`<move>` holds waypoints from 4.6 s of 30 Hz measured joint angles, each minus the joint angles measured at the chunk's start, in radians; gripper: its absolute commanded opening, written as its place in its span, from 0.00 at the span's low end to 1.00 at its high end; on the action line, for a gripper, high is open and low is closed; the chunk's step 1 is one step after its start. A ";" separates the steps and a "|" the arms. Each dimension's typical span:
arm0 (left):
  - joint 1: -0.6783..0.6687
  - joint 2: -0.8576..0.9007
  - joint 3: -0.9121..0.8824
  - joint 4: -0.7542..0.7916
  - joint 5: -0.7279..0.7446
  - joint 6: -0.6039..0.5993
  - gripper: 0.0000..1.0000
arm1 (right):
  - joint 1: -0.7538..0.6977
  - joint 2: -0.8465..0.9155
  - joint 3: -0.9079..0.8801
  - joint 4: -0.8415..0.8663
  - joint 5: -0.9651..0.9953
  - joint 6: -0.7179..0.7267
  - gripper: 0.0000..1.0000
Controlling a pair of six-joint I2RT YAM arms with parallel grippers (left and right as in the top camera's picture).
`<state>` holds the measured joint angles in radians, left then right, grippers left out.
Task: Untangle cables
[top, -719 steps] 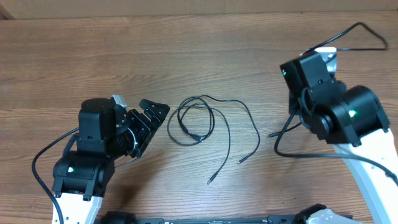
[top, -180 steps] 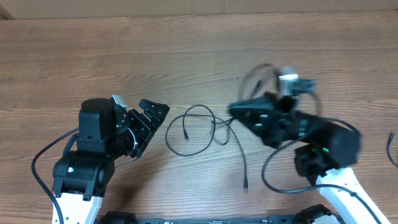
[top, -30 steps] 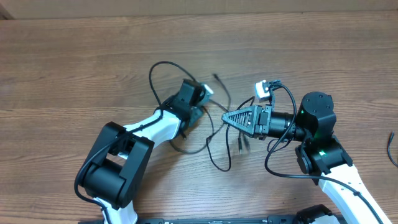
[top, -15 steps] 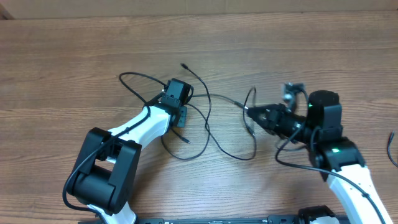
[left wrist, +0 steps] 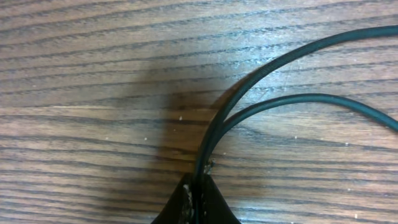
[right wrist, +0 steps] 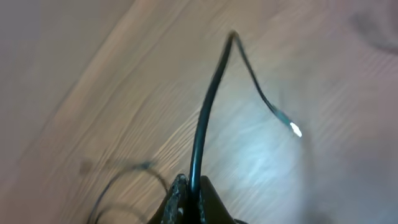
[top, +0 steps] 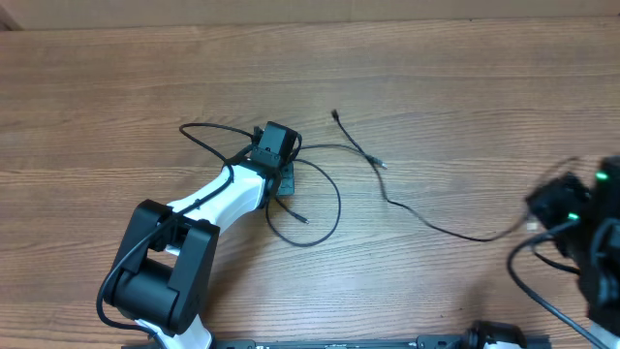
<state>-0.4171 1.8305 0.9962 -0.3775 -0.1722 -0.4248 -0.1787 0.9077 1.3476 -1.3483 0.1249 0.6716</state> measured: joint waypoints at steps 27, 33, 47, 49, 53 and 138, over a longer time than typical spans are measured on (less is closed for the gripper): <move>0.055 -0.009 0.018 -0.090 0.103 -0.526 0.06 | -0.266 -0.002 0.233 -0.209 0.291 0.108 0.04; 0.098 -0.009 0.018 -0.096 0.223 -0.674 0.06 | -0.266 -0.002 0.233 -0.208 0.190 0.050 0.04; 0.159 -0.016 0.016 -0.048 0.362 -0.712 1.00 | -0.266 0.045 0.233 -0.208 -0.290 -0.294 0.04; 0.157 -0.026 0.026 -0.052 0.358 -0.677 1.00 | -0.266 0.058 0.227 -0.206 -0.396 -0.380 0.04; 0.155 -0.030 0.027 -0.060 0.345 -0.641 0.99 | -0.266 0.083 0.191 -0.170 -0.519 -0.483 0.04; 0.155 -0.031 0.026 -0.038 0.325 -0.618 1.00 | 0.418 0.804 -0.437 0.685 -0.198 -0.518 0.31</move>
<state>-0.2619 1.8000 1.0218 -0.4152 0.1528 -1.0428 0.2390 1.7119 0.9104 -0.6632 -0.0727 0.1532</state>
